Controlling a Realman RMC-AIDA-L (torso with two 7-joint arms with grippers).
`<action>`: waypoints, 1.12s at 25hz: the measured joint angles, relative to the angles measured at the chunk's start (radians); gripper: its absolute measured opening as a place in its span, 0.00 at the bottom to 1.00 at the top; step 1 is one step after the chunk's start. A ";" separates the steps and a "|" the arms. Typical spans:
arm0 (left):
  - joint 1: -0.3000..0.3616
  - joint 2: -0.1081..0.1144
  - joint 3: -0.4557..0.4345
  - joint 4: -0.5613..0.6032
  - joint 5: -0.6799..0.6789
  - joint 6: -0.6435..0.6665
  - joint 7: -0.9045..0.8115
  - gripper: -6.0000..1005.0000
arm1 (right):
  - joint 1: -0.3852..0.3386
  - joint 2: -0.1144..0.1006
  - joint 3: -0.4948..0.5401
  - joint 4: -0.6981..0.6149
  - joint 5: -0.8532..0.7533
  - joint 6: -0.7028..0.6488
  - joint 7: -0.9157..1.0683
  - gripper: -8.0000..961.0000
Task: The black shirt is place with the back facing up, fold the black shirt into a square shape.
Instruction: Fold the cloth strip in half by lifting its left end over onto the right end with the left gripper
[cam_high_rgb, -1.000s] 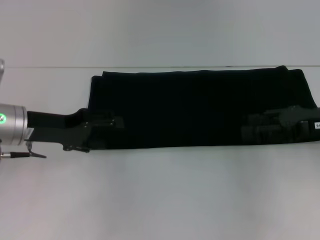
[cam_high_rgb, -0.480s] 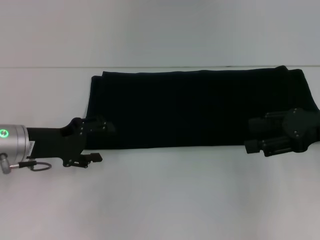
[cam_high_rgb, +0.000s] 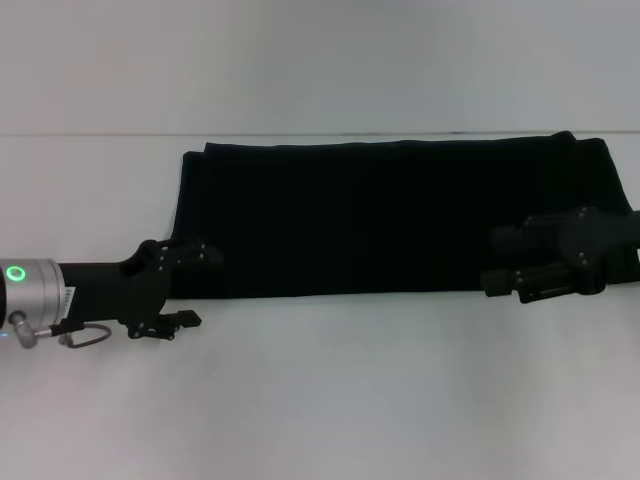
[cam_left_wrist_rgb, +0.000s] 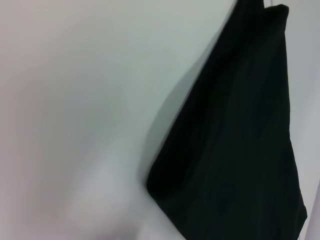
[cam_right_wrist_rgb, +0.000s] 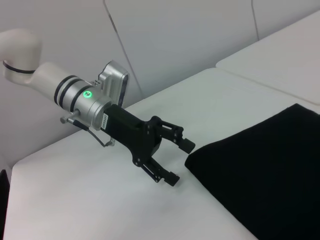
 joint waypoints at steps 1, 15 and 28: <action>-0.002 0.000 0.000 -0.002 0.000 -0.004 -0.005 0.93 | 0.000 0.001 0.002 -0.004 0.001 0.001 -0.001 0.94; -0.015 0.005 0.001 -0.033 0.004 -0.015 -0.044 0.93 | 0.004 0.032 0.004 -0.070 0.011 -0.003 0.006 0.94; -0.031 0.011 0.000 -0.039 0.000 -0.094 -0.044 0.93 | 0.006 0.032 0.004 -0.072 0.016 -0.003 0.002 0.94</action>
